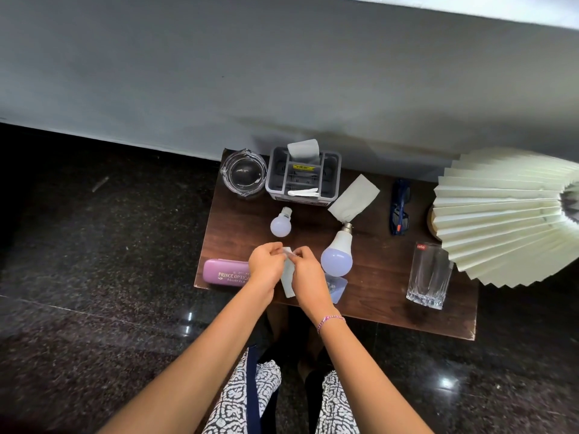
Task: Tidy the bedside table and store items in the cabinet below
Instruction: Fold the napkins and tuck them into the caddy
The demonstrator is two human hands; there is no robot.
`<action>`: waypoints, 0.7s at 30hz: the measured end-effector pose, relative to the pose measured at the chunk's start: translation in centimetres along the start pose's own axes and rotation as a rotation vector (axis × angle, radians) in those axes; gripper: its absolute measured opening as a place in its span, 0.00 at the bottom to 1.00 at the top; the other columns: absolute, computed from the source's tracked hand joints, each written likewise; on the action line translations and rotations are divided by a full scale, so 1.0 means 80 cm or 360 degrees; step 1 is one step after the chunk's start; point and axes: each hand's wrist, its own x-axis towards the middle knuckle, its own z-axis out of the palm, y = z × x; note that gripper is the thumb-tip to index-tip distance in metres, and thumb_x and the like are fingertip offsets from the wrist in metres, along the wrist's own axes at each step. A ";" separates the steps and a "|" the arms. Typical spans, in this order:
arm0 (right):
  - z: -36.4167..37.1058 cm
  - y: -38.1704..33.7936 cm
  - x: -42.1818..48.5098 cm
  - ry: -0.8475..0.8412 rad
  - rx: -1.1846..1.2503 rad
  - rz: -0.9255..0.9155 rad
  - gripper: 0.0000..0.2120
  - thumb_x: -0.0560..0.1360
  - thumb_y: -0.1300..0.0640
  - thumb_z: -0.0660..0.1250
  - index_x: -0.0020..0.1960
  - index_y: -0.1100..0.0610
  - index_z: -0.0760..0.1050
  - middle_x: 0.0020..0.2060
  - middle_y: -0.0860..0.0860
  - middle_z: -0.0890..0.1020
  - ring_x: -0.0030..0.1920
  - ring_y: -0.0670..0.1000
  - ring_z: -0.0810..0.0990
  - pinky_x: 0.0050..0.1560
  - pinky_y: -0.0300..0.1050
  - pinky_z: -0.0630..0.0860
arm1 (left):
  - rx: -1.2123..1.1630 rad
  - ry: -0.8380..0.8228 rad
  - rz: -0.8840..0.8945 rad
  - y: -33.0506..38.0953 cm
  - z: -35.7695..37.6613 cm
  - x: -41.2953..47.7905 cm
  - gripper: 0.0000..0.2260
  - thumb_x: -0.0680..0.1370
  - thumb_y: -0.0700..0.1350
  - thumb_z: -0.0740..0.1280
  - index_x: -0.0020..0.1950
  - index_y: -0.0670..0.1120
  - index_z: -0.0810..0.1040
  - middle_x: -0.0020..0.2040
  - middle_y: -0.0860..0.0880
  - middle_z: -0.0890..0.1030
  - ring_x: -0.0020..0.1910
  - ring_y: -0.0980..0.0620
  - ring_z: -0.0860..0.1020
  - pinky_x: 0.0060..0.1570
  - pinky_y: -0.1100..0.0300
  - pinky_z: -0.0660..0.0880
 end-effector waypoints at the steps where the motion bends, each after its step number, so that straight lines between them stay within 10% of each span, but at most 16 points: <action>1: -0.001 0.001 -0.002 0.0046 -0.0035 -0.0021 0.04 0.80 0.57 0.58 0.47 0.56 0.68 0.39 0.51 0.74 0.42 0.49 0.73 0.37 0.38 0.70 | 0.0034 0.0024 0.0070 -0.003 -0.005 -0.001 0.16 0.76 0.35 0.62 0.63 0.43 0.76 0.59 0.45 0.79 0.58 0.50 0.77 0.60 0.59 0.74; 5: -0.016 -0.002 -0.017 0.0184 -0.0011 -0.0112 0.07 0.78 0.64 0.59 0.52 0.61 0.74 0.45 0.54 0.75 0.43 0.48 0.71 0.39 0.35 0.69 | 0.0463 0.0194 0.0385 -0.006 -0.023 -0.004 0.18 0.73 0.38 0.70 0.62 0.47 0.76 0.55 0.48 0.80 0.48 0.56 0.77 0.50 0.64 0.73; 11: -0.041 -0.012 -0.022 0.0154 0.0171 -0.0305 0.16 0.77 0.69 0.58 0.63 0.63 0.74 0.58 0.55 0.76 0.53 0.45 0.71 0.49 0.17 0.63 | 0.0910 0.0351 0.0605 0.001 -0.040 -0.010 0.22 0.70 0.52 0.74 0.62 0.52 0.77 0.59 0.49 0.74 0.59 0.50 0.74 0.50 0.57 0.73; 21: -0.056 -0.038 -0.023 0.0666 0.0677 -0.0123 0.08 0.76 0.63 0.62 0.53 0.55 0.75 0.52 0.51 0.73 0.47 0.41 0.76 0.51 0.33 0.75 | 0.0702 0.0529 0.0860 0.026 -0.053 -0.033 0.07 0.74 0.52 0.68 0.46 0.51 0.81 0.42 0.52 0.83 0.43 0.52 0.78 0.37 0.63 0.66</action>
